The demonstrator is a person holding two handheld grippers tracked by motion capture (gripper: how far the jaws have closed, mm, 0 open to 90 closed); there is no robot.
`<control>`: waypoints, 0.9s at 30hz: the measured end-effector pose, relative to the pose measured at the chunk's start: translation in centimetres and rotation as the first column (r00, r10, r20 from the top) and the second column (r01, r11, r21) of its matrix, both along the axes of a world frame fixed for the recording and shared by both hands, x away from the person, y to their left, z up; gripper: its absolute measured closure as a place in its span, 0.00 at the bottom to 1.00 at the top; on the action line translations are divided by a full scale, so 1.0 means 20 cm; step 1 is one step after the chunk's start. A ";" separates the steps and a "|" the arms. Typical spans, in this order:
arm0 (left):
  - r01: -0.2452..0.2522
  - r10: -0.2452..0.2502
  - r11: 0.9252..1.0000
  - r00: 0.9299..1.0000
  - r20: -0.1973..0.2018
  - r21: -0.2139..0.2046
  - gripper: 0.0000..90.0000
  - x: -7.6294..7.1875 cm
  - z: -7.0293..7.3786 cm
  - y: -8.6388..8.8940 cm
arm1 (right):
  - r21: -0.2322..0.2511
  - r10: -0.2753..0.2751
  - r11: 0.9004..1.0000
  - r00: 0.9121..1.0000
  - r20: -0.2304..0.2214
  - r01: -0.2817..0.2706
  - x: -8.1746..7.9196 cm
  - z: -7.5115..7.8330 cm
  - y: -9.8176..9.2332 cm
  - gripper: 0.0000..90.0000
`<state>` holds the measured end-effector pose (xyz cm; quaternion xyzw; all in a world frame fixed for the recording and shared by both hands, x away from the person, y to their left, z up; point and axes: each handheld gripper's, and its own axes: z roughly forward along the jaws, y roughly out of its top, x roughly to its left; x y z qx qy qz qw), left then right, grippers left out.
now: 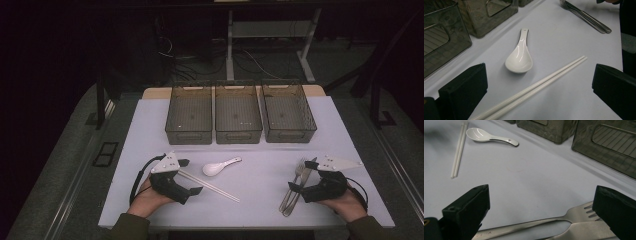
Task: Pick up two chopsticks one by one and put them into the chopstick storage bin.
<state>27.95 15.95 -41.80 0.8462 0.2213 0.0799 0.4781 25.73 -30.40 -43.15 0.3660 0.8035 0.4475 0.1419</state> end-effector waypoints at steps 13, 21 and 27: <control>-0.002 0.002 1.000 1.000 0.000 0.001 0.06 0.03 0.01 0.02 | 0.010 -0.009 1.000 1.000 -0.007 0.009 0.00 0.00 -0.01 0.01; -0.029 0.028 1.000 1.000 -0.012 -0.003 0.21 0.07 0.02 0.08 | 0.009 -0.009 1.000 1.000 -0.010 0.009 0.00 0.00 -0.01 0.01; -0.059 0.060 0.998 0.998 -0.031 0.030 0.44 0.14 -0.01 0.14 | -0.001 -0.008 1.000 1.000 -0.011 0.008 0.00 0.00 0.00 0.01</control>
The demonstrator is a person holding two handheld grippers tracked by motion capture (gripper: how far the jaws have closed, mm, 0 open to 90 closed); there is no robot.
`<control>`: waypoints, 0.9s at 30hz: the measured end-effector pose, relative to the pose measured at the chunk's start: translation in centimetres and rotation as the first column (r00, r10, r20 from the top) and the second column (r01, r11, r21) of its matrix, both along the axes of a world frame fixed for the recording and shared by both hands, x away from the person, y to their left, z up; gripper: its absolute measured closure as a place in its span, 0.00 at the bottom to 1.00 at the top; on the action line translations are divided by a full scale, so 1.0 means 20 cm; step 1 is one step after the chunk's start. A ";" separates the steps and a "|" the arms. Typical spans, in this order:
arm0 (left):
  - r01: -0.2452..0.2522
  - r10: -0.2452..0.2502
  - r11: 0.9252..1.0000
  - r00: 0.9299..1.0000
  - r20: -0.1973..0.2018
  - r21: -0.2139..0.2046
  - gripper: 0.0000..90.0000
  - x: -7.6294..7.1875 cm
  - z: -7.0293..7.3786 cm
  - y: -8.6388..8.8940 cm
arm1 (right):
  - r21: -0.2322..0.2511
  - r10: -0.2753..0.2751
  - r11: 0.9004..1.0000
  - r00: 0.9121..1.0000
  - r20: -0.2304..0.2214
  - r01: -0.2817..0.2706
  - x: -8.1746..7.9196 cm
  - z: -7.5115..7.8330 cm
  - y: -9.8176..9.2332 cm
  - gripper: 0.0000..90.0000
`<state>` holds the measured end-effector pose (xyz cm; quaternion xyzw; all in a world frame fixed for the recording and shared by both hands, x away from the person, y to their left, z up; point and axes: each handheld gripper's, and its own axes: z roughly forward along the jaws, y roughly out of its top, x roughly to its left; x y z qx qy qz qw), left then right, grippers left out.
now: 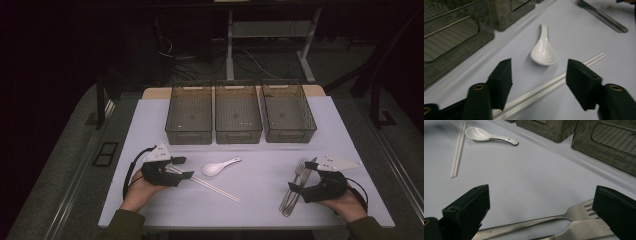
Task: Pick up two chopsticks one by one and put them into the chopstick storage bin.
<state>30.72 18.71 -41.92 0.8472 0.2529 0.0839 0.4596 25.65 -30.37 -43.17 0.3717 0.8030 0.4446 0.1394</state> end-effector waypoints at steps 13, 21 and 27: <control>-0.073 0.079 0.993 0.995 -0.062 0.089 0.95 0.16 -0.04 0.07 | -0.001 -0.006 1.000 1.000 -0.009 0.006 0.00 0.00 -0.01 0.01; -0.118 0.133 0.978 0.988 -0.081 0.170 0.98 0.20 -0.08 0.12 | -0.004 -0.009 1.000 1.000 -0.007 0.009 0.00 0.00 -0.01 0.01; -0.119 0.139 0.974 0.986 -0.092 0.195 0.98 0.20 -0.09 0.13 | -0.006 -0.009 1.000 1.000 -0.007 0.009 0.00 0.00 -0.01 0.01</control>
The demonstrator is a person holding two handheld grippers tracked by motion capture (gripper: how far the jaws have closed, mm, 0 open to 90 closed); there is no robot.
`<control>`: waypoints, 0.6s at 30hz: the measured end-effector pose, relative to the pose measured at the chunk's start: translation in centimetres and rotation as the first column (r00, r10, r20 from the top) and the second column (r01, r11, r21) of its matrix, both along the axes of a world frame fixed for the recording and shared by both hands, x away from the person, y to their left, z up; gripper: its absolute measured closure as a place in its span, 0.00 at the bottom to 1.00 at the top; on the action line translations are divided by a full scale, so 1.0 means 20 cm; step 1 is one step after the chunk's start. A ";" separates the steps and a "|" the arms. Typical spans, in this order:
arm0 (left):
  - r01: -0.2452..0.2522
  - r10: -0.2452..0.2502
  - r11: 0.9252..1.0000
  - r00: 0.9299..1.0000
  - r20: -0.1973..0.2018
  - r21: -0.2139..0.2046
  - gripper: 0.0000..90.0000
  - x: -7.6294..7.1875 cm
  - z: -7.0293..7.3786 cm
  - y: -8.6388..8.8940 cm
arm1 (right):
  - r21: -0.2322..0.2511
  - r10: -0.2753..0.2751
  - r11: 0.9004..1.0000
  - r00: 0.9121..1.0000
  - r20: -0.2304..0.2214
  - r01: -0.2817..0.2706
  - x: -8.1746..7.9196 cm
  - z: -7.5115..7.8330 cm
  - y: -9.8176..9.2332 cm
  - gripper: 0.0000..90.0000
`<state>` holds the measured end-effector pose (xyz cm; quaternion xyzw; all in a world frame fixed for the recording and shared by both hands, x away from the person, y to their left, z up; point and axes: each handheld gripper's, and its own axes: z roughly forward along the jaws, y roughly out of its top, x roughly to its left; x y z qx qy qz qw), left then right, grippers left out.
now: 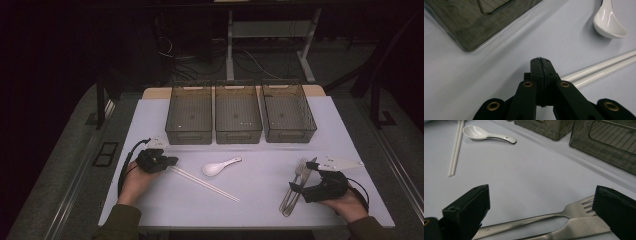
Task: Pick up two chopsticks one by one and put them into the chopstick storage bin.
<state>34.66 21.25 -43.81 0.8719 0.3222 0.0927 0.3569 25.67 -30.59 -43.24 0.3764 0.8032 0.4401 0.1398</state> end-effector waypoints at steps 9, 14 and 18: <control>-0.007 0.007 1.000 1.000 -0.008 0.006 0.98 -0.01 -0.01 0.02 | -0.002 0.001 1.000 1.000 0.003 -0.001 0.00 0.00 0.00 0.01; -0.004 0.004 1.000 1.000 -0.013 0.004 0.98 -0.02 0.00 0.02 | -0.004 0.000 1.000 1.000 0.003 0.000 0.00 0.00 0.00 0.01; 0.009 -0.008 1.000 1.000 -0.019 0.008 0.98 -0.03 -0.01 0.02 | -0.007 -0.002 1.000 1.000 0.000 0.002 0.00 0.00 -0.01 0.02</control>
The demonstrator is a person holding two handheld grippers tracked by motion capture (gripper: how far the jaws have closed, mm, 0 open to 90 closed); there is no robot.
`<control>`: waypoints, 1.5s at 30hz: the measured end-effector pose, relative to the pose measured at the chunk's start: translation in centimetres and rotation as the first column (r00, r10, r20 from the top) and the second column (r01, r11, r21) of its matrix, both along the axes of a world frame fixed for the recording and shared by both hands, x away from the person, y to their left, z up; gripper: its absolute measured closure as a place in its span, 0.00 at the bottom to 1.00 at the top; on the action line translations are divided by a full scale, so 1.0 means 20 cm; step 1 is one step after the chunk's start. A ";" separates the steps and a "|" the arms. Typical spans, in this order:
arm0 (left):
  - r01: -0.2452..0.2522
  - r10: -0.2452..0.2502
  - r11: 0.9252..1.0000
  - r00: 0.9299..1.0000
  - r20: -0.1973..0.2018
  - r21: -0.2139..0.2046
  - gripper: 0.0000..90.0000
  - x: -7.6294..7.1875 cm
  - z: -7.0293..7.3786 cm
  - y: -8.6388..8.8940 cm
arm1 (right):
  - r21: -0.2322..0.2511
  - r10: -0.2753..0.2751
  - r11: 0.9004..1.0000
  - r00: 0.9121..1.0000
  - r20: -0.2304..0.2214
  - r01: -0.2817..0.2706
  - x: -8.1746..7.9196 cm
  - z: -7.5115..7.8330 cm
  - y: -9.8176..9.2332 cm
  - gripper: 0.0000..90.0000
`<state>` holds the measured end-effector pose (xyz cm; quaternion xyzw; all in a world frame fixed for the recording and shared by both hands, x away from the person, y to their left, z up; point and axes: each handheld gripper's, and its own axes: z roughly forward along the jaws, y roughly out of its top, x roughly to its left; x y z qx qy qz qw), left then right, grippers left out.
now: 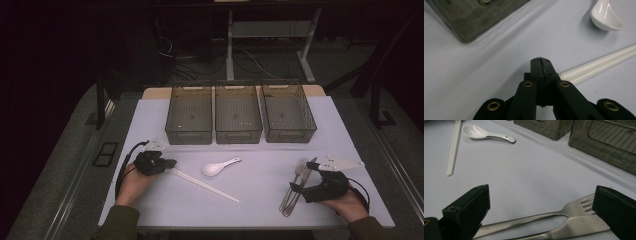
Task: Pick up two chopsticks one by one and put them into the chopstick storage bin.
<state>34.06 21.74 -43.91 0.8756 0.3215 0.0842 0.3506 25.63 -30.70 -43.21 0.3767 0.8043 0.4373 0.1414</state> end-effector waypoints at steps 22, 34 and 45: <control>0.184 -0.180 0.981 0.981 0.064 -0.061 0.67 -0.11 0.08 -0.08 | 0.003 -0.002 1.000 1.000 0.000 0.002 0.00 0.00 -0.01 0.02; 0.425 -0.425 0.905 0.905 0.034 0.009 0.62 -0.18 0.06 -0.30 | 0.002 -0.001 1.000 1.000 -0.001 0.001 0.00 0.00 -0.01 0.02; 0.503 -0.504 0.862 0.864 0.003 0.063 0.67 -0.17 0.02 -0.37 | 0.002 -0.001 1.000 1.000 -0.004 0.001 0.00 0.00 -0.01 0.02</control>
